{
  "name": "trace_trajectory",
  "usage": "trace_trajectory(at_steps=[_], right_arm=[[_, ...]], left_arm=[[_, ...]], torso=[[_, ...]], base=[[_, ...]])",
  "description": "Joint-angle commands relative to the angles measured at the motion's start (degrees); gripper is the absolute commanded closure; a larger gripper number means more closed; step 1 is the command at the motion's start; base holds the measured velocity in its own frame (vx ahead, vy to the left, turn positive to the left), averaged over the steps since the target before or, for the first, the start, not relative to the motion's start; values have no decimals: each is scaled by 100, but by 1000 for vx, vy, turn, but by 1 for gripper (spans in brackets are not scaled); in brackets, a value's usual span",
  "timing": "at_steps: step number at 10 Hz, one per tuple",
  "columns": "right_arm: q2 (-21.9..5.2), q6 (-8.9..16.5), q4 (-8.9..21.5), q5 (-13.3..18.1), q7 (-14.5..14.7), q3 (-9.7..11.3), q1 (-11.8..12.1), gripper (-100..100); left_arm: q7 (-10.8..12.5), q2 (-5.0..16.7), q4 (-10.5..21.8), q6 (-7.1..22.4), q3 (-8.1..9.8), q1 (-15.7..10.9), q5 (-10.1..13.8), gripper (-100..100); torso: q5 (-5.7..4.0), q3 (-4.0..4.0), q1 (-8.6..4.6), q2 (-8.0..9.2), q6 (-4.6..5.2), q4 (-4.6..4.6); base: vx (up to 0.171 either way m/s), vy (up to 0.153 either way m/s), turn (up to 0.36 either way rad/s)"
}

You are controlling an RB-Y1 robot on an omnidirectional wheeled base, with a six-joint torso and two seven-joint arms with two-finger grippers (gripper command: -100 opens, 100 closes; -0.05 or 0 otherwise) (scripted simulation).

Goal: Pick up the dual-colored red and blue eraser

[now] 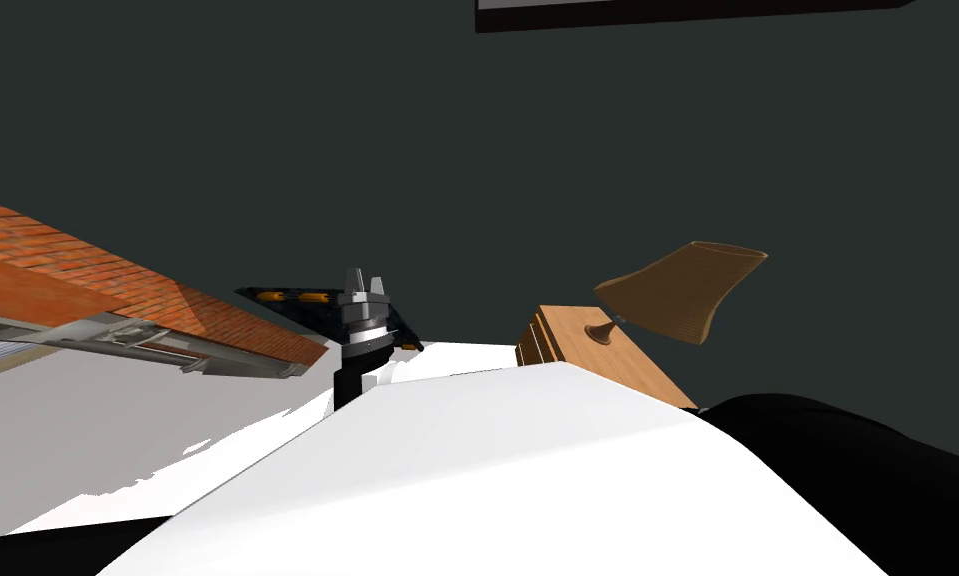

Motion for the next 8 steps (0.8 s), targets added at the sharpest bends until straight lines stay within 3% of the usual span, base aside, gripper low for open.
trace_trajectory(at_steps=[1,2,3,6,7,8], right_arm=[[0,0,0,0,0,0,0,100],[0,1,0,0,1,-1,-1,0],[-169,-24,-143,7,-95,-40,38,100],[-481,-101,-389,-43,-209,-144,115,100],[-381,-111,-284,-111,-68,-155,102,100],[-391,-115,-293,-114,-71,-159,108,0]], left_arm=[[0,0,0,0,0,0,0,0],[0,0,0,0,0,0,0,0],[0,0,0,0,0,0,0,0],[0,0,0,0,0,0,0,0],[0,0,0,0,0,0,0,0],[0,0,0,0,0,0,0,0]], torso=[[0,0,0,0,0,0],[0,0,0,0,0,0],[0,-1,0,-1,1,-1],[3,-2,4,-3,4,-2],[3,-3,5,-3,3,-3],[1,-3,3,-3,2,-2]], base=[[0,0,0],[0,0,0],[2,1,-82],[4,1,-87],[1,1,-13],[0,0,0]])
